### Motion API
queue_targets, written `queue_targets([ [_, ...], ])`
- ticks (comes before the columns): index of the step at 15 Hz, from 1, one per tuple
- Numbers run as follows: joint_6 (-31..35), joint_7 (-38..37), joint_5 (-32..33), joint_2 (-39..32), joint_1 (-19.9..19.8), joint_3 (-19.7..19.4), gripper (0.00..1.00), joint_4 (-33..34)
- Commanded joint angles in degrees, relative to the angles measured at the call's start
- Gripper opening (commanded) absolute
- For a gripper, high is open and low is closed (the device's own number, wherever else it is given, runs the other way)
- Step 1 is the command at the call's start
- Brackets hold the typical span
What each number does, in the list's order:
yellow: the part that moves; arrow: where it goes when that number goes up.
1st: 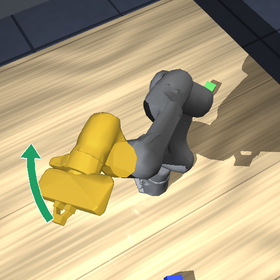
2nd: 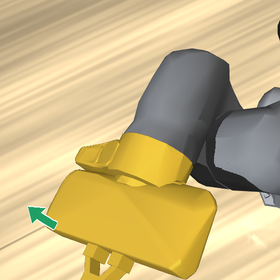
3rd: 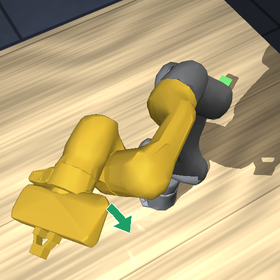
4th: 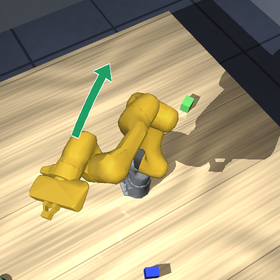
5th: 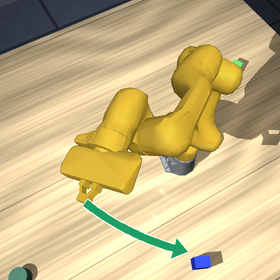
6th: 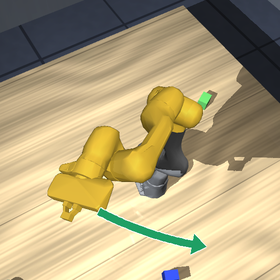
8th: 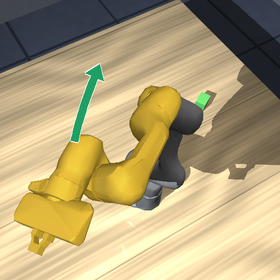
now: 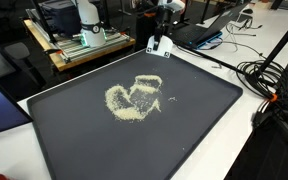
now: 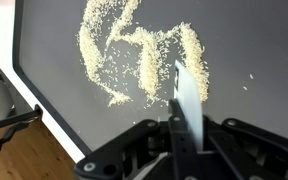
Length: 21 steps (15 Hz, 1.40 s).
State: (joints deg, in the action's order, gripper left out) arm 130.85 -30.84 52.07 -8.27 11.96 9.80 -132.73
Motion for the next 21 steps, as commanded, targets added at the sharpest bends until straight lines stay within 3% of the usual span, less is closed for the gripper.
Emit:
queue_targets([
  [1,-1.75,5.71,-3.61,-1.87,-0.45,-0.39,0.01,4.30],
  [14,-0.10,37.96,-26.94,0.55,-9.62,-6.37,0.01,10.31],
  [21,-5.65,54.18,-39.46,2.20,-14.54,-9.39,0.01,15.62],
])
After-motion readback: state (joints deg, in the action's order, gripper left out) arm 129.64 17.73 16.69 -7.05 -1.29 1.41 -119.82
